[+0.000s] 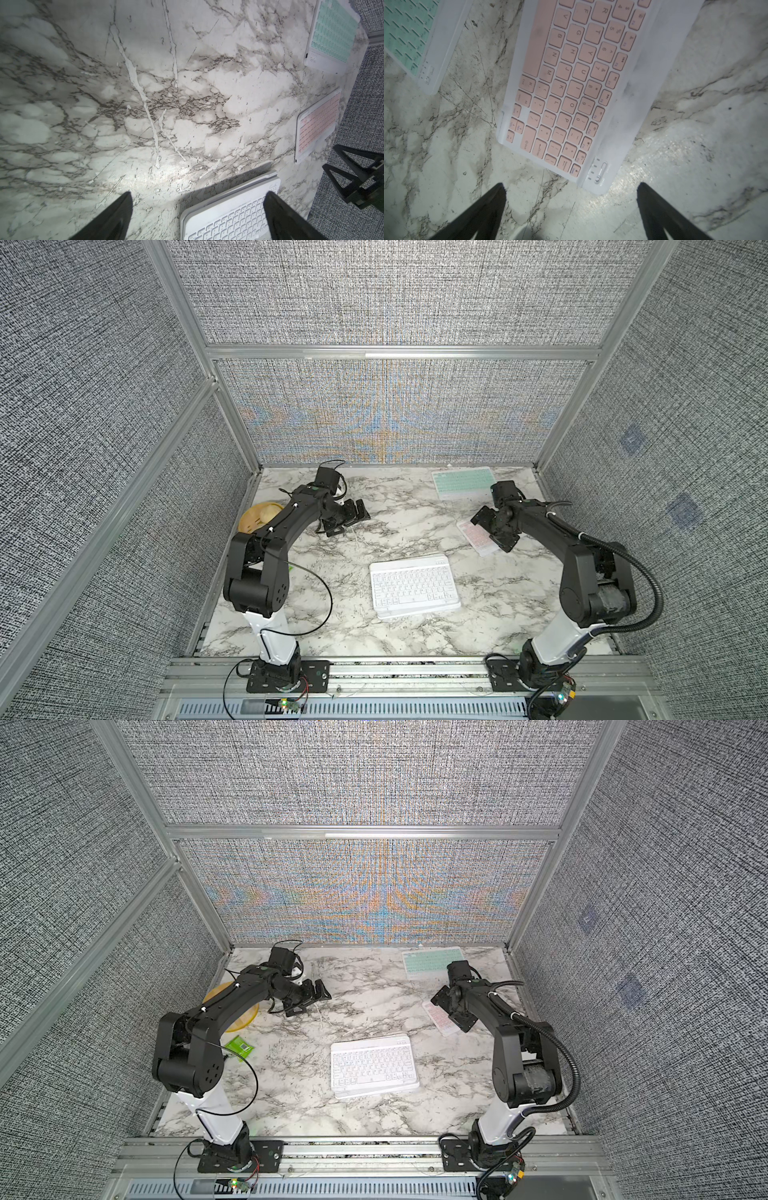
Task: Stack the numeric keypads
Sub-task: Pick up the numeric keypad from the center of the board.
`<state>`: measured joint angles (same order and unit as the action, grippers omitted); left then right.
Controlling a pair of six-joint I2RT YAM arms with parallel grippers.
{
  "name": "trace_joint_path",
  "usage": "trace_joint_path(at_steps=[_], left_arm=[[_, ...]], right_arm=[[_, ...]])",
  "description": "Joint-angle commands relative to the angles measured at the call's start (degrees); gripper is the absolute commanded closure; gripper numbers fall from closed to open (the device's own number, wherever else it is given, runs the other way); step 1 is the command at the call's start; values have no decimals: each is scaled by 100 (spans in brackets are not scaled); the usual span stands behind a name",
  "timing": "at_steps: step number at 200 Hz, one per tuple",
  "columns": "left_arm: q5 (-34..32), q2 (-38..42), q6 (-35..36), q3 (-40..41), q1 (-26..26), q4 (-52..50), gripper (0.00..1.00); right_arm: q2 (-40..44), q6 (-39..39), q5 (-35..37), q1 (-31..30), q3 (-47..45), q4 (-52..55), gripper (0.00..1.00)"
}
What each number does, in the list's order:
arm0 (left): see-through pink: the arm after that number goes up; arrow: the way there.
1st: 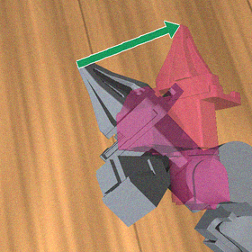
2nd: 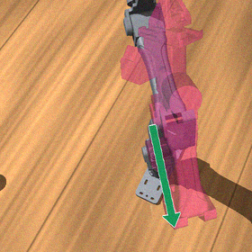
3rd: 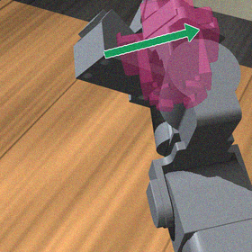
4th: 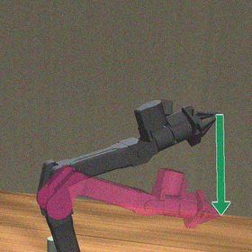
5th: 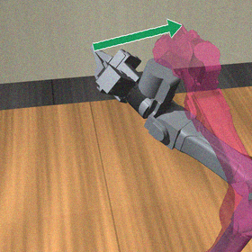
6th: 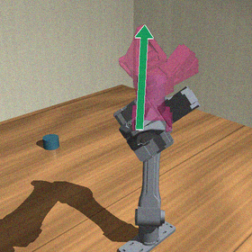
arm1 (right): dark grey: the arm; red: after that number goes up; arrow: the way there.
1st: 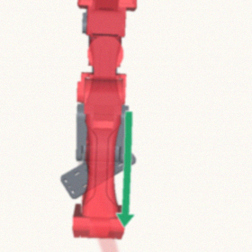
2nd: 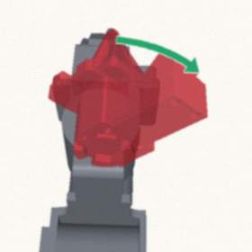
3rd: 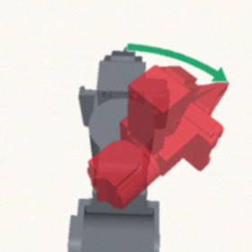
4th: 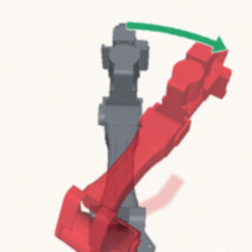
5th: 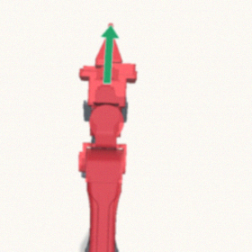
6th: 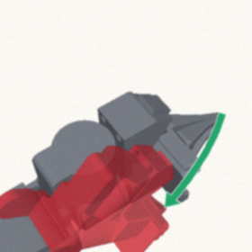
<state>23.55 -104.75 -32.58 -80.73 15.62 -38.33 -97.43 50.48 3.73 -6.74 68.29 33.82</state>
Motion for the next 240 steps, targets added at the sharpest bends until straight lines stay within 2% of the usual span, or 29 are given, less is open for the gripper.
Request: trace_joint_path(at_steps=[1,27,56,129,164,182,207,240], left_arm=[[141,-158,198,-176,-16,-60,1],[279,-410,171,-493,-18,-98,1],[221,-595,-131,-763,-15,203,1],[683,-1498,-1902,-1214,31,1766,1],[833,-1735,-1936,-1595,242,2006,1],[1031,-2010,-1814,-2090,446,1947,1],[1311,-2632,-1596,-3091,776,1800,1],[1829,-3778,-1427,-5056,960,734,1]], right_arm=[[-3,-25,36,16,92,-78,1],[-82,-315,57,182,335,-27,1],[-371,-687,-74,637,760,12,1],[-1677,-1693,-879,1861,2290,-75,1],[-2445,-2052,-1469,2315,3118,-180,1],[-2854,-2129,-1661,2401,3604,22,1],[-3370,-2023,-1580,2418,4214,650,1],[-3643,-2057,-1741,2380,4318,979,1]])
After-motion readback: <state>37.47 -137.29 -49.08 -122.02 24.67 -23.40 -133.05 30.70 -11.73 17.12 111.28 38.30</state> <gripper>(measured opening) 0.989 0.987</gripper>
